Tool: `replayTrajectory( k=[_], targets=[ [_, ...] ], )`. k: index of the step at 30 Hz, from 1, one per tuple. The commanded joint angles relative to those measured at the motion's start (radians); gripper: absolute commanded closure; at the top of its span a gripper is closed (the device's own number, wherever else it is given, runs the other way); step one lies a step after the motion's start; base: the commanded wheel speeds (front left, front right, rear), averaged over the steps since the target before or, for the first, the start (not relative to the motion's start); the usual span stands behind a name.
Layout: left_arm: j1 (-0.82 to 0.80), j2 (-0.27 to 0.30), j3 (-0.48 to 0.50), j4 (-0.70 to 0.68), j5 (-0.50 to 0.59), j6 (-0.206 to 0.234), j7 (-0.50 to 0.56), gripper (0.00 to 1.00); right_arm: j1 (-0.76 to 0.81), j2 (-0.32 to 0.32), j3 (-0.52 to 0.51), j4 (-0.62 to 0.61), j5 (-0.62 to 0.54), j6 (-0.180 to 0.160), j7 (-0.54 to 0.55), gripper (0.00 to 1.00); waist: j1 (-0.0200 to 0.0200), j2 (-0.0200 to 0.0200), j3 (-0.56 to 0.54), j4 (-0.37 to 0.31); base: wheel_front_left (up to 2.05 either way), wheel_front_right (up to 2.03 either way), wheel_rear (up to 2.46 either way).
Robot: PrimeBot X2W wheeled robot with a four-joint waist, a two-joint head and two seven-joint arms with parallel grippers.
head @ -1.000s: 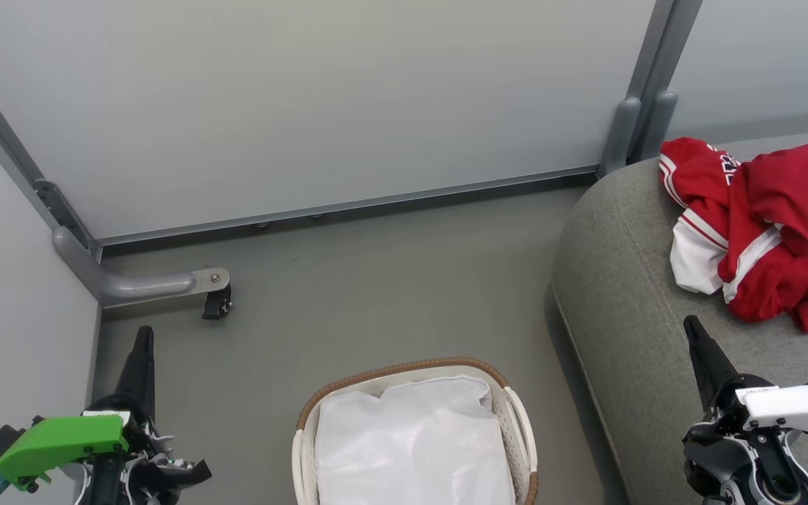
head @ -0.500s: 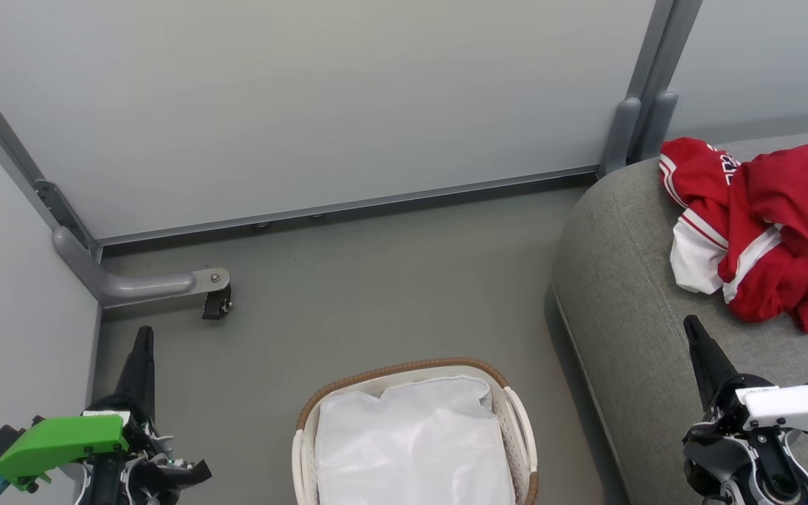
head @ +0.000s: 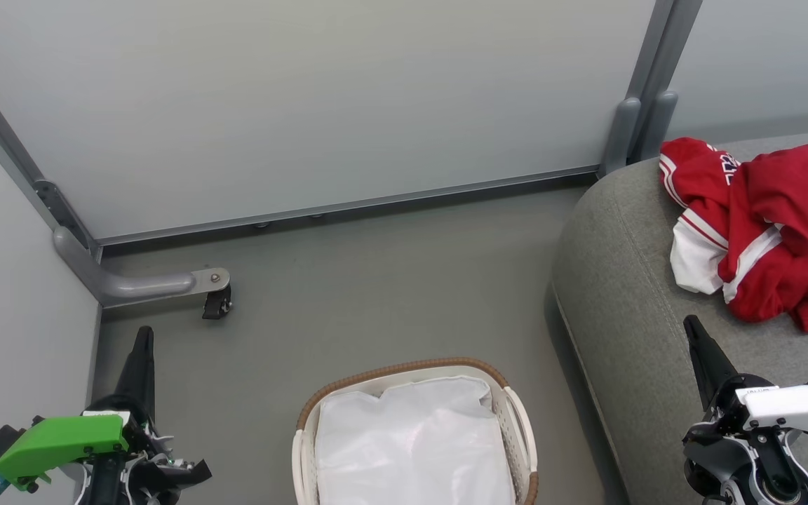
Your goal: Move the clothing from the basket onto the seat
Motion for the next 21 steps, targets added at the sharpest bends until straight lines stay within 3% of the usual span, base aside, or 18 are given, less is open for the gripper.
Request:
replayTrajectory(
  k=[1, 21],
  targets=[
    [-0.009, 0.006, 0.002, -0.002, -0.004, -0.003, 0.004, 1.00, -0.008, -0.006, -0.002, -0.003, 0.003, 0.000, 0.003, 1.00, 0.0000, -0.0001, 0.000, 0.000, 0.00, 0.00, 0.00],
    [-0.009, 0.006, 0.002, -0.002, -0.004, -0.003, 0.004, 1.00, -0.008, -0.006, -0.002, -0.003, 0.003, 0.000, 0.003, 1.00, 0.0000, -0.0001, 0.000, 0.000, 0.00, 0.00, 0.00]
  ],
)
